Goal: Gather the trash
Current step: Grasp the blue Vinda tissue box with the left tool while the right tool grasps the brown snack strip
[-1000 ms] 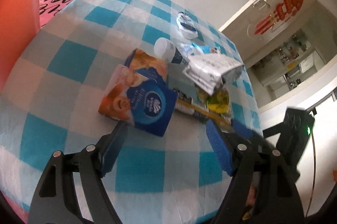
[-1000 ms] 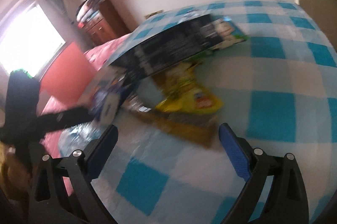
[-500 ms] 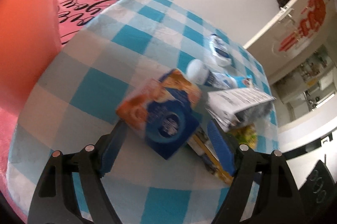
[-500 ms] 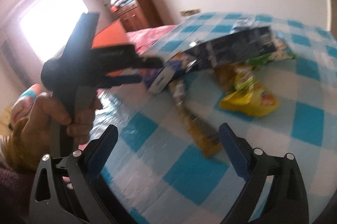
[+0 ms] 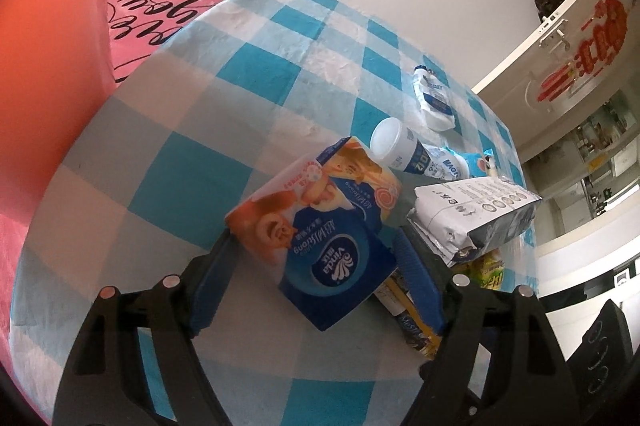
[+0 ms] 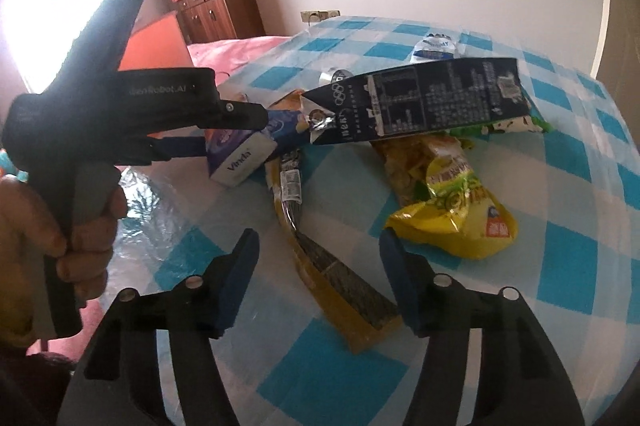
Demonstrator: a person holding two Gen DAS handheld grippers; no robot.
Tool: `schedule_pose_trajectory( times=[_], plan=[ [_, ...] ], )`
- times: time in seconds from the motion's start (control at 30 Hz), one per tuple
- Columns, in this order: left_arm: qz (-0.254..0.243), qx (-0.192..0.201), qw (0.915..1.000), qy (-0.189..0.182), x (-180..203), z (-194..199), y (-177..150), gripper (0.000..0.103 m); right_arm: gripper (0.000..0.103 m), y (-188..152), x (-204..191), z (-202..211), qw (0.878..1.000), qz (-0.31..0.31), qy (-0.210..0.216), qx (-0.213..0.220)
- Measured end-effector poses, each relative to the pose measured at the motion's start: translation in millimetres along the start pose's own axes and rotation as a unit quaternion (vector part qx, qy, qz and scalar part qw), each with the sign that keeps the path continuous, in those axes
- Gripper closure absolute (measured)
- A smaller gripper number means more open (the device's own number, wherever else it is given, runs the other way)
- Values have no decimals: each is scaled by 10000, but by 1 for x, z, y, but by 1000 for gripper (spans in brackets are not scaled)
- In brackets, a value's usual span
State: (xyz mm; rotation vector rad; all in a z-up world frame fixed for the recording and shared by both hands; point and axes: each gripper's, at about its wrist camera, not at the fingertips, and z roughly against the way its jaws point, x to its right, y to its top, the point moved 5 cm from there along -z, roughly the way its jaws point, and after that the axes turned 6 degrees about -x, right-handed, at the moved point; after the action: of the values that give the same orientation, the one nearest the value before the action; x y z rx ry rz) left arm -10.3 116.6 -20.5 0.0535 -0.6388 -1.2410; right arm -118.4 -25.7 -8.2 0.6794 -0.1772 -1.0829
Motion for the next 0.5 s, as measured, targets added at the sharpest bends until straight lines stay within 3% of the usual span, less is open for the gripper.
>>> schedule_pose_trajectory(
  times=[0.3, 0.5],
  plan=[
    [-105, 6, 9998, -138, -3, 2, -1, 30, 63, 8, -8, -19, 9987, 231, -423, -170],
    [-160, -2, 9996, -254, -8, 6, -3, 31, 81, 6, -8, -17, 9992, 124, -361, -156]
  ],
)
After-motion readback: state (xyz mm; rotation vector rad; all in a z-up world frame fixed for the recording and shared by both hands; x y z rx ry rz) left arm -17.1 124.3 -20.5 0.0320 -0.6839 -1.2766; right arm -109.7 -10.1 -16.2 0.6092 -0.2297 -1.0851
